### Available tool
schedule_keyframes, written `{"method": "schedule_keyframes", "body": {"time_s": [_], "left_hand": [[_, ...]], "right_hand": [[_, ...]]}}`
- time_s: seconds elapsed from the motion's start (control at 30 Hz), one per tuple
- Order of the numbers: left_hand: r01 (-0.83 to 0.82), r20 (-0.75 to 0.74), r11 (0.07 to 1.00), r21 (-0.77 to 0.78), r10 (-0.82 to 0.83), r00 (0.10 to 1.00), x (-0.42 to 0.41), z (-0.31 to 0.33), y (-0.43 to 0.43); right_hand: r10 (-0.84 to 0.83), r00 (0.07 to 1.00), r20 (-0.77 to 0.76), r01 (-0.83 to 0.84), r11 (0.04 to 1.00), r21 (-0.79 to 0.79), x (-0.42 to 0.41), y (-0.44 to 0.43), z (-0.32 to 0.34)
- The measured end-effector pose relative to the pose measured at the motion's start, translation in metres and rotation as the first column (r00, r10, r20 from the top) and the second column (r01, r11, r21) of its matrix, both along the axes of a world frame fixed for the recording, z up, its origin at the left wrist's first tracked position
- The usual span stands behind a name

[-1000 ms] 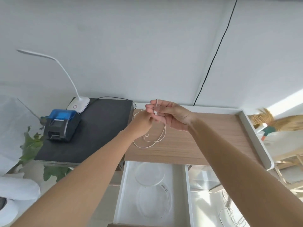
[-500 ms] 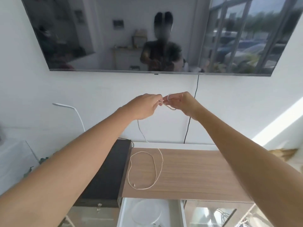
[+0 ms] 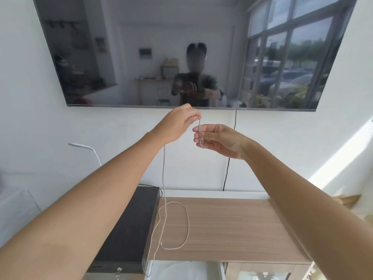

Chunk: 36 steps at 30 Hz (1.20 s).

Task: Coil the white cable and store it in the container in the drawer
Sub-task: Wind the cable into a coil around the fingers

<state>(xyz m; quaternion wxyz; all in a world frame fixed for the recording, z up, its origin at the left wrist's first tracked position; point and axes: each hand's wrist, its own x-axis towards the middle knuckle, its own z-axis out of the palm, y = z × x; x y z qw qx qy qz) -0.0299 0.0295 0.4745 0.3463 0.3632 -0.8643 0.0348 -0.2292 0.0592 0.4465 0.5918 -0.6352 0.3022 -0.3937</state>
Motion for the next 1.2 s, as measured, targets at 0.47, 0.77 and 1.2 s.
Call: {"method": "schedule_keyframes", "body": {"time_s": [0.47,0.77,1.2], "left_hand": [[0.039,-0.051,0.939,0.342,-0.023,0.998,-0.034,-0.030,0.024],[-0.037,0.178,0.994,0.101,0.019,0.984,-0.014,0.002,0.020],[0.029,0.016,1.000,-0.001,-0.029,0.999,-0.015,0.022,0.010]], "right_hand": [[-0.275,0.891,0.362,0.347,0.925,-0.152,0.009,0.002,0.018],[-0.391,0.905,-0.165,0.281,0.843,-0.458,-0.011,0.004,0.004],[-0.156,0.986,-0.064,0.143,0.974,-0.175,-0.009,0.010,-0.004]]}}
